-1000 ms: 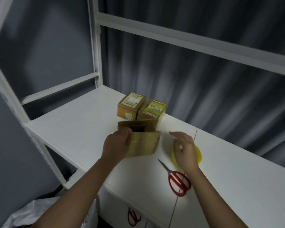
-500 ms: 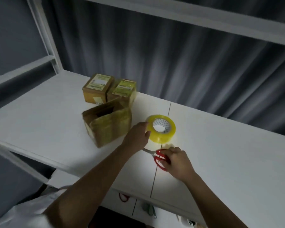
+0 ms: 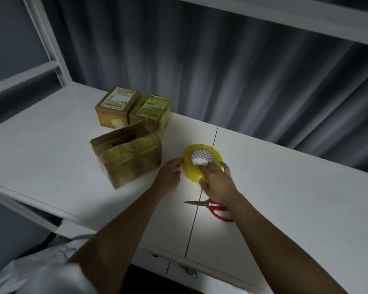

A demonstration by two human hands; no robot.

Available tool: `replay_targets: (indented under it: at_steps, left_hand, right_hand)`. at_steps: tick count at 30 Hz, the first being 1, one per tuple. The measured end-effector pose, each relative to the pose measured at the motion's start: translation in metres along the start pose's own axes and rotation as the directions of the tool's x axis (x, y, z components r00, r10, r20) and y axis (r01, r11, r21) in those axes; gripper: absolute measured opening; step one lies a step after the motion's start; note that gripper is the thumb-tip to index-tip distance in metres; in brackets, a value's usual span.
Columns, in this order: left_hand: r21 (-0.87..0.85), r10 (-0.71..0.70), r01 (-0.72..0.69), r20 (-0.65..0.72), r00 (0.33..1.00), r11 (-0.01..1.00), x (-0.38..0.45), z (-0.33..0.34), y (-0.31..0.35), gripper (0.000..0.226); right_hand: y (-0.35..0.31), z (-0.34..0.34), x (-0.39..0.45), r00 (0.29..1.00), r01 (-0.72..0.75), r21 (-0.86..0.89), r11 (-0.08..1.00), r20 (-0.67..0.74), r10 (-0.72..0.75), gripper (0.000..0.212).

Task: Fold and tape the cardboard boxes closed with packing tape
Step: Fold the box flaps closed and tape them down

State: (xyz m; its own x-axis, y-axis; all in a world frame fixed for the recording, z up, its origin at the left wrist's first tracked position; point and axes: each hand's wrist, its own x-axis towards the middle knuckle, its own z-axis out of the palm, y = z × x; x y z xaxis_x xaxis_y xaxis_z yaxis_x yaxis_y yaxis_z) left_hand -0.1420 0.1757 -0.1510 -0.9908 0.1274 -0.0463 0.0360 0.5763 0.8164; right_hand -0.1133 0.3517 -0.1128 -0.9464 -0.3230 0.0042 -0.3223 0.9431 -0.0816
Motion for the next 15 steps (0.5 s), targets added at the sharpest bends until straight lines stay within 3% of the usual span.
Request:
replay_targets:
  at_steps: [7,13,15]
  left_hand:
    - [0.113,0.102,-0.093,-0.078,0.992,0.989,0.008,0.009,-0.003,0.039]
    - [-0.075,0.007,-0.028,-0.272,0.962,0.997,-0.001,0.019,0.000,0.019]
    - [-0.167,-0.008,-0.042,-0.290,0.957,0.985,-0.007,0.020,0.003,0.016]
  right_hand:
    - [0.003,0.011,-0.002,0.997,0.020,0.152,0.988,-0.079,-0.008,0.053]
    - [0.019,0.018,-0.016,0.974,0.087,0.259,0.962,-0.226,-0.027,0.039]
    - [0.023,0.018,-0.022,0.975,0.072,0.316,0.946,-0.222,0.000,0.044]
